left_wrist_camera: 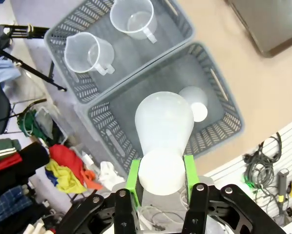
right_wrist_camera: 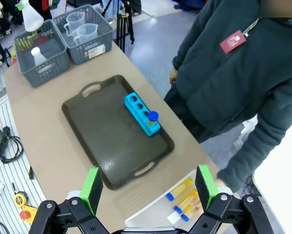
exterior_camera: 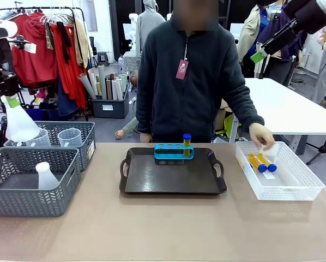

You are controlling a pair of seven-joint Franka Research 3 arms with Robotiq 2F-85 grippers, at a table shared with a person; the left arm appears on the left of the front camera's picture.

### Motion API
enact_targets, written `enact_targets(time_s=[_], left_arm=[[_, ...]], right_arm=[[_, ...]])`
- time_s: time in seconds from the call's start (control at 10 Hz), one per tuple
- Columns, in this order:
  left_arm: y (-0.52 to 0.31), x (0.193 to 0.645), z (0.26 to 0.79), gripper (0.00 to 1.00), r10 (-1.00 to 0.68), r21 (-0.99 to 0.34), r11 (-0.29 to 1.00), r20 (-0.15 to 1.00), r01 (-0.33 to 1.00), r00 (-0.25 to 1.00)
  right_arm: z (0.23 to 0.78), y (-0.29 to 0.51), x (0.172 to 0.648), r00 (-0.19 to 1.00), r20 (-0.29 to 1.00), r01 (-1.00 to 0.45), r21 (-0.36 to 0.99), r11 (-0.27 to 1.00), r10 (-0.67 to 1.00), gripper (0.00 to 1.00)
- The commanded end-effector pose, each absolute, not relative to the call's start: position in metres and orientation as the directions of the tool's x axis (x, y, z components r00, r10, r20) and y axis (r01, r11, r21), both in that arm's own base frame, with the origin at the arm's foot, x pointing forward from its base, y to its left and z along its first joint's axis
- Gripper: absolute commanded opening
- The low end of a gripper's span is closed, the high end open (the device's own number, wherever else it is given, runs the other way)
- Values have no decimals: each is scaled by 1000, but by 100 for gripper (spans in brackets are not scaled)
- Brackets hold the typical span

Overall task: Prepare the laboratory tools.
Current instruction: Pick up one Small flask and place it on the Handle tray.

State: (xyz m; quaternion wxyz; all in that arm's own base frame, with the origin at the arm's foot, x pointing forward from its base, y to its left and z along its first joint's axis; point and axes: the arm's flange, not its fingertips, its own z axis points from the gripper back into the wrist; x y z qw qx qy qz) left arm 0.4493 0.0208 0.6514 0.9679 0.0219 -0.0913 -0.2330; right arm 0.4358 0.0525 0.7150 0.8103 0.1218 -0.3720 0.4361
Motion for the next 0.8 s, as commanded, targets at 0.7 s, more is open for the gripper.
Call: enact_targets(time_s=[0.7], left_arm=[[-63, 411, 784, 0, -767, 177, 641, 150, 747, 624]], right_arm=[[716, 52, 435, 335, 711, -801, -130, 584, 618, 100]])
